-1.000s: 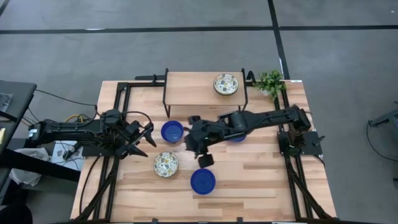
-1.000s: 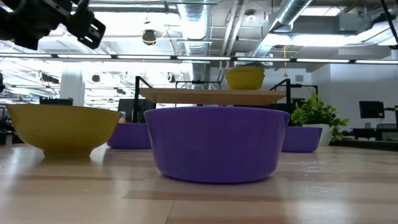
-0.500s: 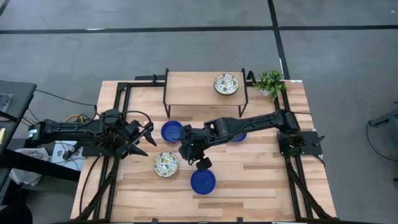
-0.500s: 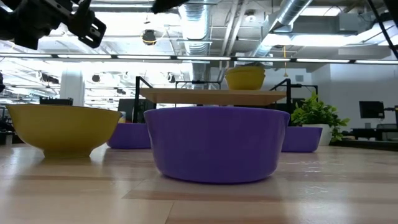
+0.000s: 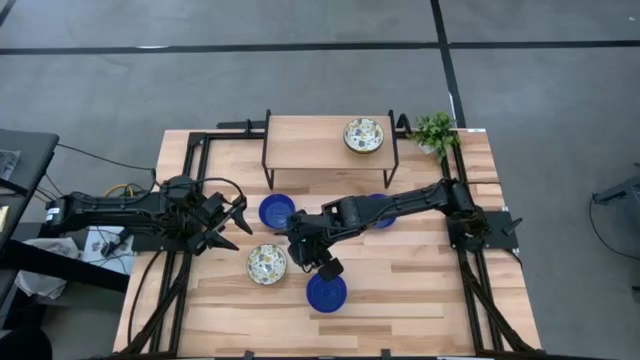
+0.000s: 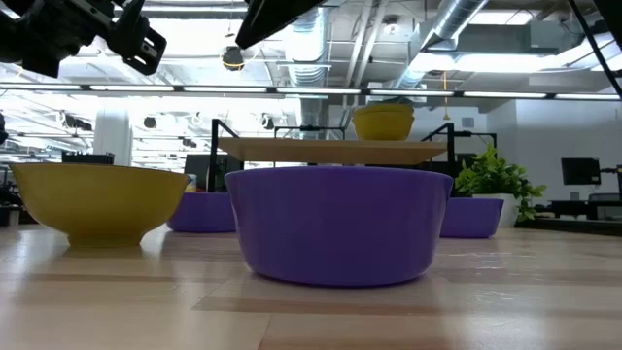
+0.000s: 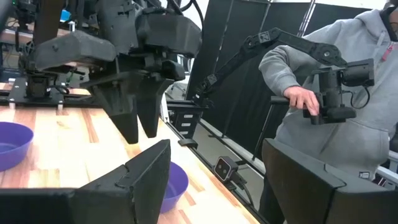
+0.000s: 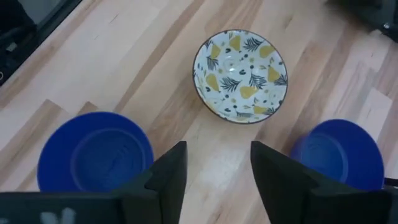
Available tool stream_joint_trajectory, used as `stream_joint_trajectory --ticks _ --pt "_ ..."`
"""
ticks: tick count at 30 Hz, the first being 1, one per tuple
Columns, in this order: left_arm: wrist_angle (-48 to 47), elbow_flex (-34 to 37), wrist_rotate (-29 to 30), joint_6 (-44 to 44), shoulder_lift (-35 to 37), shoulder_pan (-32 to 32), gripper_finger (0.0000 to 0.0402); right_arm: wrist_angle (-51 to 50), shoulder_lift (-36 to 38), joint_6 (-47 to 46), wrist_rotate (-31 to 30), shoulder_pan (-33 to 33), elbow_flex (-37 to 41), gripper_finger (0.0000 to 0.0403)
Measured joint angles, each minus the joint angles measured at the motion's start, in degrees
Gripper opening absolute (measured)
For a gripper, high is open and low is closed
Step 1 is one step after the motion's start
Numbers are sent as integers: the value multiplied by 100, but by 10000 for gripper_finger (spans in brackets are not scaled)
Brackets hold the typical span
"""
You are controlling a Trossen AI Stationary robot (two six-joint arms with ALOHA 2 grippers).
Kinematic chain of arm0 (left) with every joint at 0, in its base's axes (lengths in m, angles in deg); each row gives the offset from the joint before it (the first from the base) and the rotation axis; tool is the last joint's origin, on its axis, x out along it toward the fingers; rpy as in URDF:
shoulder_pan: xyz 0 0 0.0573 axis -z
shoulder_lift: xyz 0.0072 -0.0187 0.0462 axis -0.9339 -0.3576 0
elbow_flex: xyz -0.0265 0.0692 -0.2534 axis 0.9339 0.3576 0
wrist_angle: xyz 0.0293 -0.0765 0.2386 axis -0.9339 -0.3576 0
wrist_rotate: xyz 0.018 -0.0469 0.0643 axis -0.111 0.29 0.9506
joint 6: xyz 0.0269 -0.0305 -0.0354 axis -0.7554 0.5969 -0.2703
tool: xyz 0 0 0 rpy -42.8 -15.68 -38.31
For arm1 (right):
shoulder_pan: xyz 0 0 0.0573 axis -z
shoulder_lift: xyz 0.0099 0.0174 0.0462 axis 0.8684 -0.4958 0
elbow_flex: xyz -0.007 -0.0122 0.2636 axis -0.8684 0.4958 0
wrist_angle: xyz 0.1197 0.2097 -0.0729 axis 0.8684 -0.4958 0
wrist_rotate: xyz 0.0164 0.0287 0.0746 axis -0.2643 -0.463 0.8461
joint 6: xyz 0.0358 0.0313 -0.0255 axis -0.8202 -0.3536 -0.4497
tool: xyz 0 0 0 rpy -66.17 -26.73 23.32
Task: Pick & Place Mini bowls
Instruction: Stack the white patterned bowl on top of the white bowl on the shelf
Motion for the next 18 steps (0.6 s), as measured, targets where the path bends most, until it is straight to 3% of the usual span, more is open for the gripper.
stream_joint_trajectory --ticks 5,18 --pt "22 0 0 -17 2 -1 253 -15 0 -21 89 0 2 193" --pt "31 0 0 -13 7 0 253 -39 -436 -195 247 -9 11 188"
